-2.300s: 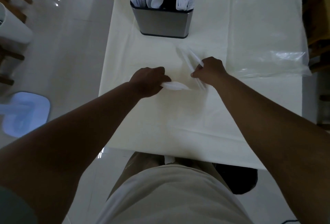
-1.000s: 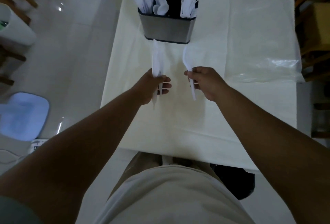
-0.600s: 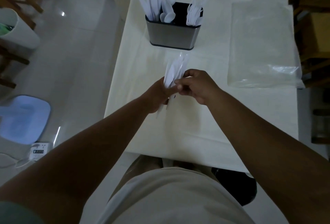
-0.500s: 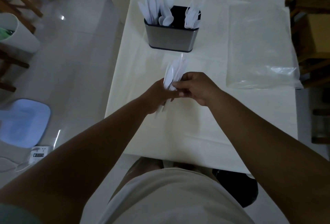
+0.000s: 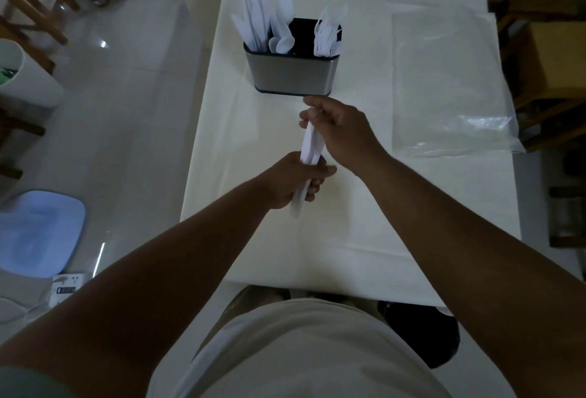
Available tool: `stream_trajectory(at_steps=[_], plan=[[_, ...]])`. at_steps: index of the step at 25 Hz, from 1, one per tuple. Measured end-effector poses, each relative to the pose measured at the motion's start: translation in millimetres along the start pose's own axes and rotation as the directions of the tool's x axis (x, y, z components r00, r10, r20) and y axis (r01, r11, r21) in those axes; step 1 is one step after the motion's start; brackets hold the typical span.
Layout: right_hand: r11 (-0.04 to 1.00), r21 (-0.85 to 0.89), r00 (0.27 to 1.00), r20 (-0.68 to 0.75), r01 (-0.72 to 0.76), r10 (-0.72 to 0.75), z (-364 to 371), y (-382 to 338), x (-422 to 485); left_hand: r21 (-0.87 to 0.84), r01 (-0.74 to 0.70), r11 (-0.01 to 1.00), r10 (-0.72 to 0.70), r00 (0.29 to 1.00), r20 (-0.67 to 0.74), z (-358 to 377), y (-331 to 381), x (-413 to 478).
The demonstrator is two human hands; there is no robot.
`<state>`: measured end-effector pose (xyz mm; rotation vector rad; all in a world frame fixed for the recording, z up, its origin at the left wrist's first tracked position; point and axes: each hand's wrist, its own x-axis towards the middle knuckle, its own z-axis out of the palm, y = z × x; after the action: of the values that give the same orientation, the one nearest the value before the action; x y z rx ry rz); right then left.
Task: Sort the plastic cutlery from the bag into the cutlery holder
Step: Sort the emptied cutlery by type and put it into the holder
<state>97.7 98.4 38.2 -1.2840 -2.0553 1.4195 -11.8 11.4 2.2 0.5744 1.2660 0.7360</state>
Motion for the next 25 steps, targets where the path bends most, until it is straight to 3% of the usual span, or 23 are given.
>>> stream_trajectory(at_steps=[3, 6, 10, 13, 15, 19, 25], plan=[[0.987, -0.146, 0.998, 0.011, 0.066, -0.065, 3.2, -3.5, -6.4, -0.029, 0.027, 0.999, -0.029, 0.998, -0.060, 2.6, 4.9, 0.4], [0.971, -0.222, 0.991, 0.120, 0.090, -0.065, 2.8, -3.7, -9.4, -0.032, 0.015, 0.999, -0.016, 0.998, -0.056, 2.0, 3.0, 0.8], [0.993, -0.102, 0.999, 0.010, -0.052, 0.053, -4.9, 0.4, -9.7, 0.030, 0.029, 0.999, -0.025, 0.993, -0.112, 2.9, 5.4, 4.9], [0.987, 0.041, 0.985, 0.089, -0.155, 0.151, -13.8, 6.6, -6.3, 0.083, 0.042, 0.996, -0.035, 0.995, -0.089, 2.6, 8.6, 6.1], [0.978, 0.100, 0.977, 0.126, -0.183, 0.170, -15.7, 8.9, -3.9, 0.138, 0.039, 0.990, -0.031, 0.998, -0.063, 3.2, 8.7, 7.1], [0.983, 0.015, 0.982, 0.065, -0.181, 0.179, -18.6, 7.3, 4.7, 0.177, -0.038, 0.984, 0.049, 0.997, -0.056, 7.8, 8.7, 7.5], [0.969, 0.125, 0.976, -0.029, -0.212, 0.217, -33.6, 6.7, 19.9, 0.273, -0.012, 0.962, 0.071, 0.976, -0.208, 7.8, -1.6, 1.3]])
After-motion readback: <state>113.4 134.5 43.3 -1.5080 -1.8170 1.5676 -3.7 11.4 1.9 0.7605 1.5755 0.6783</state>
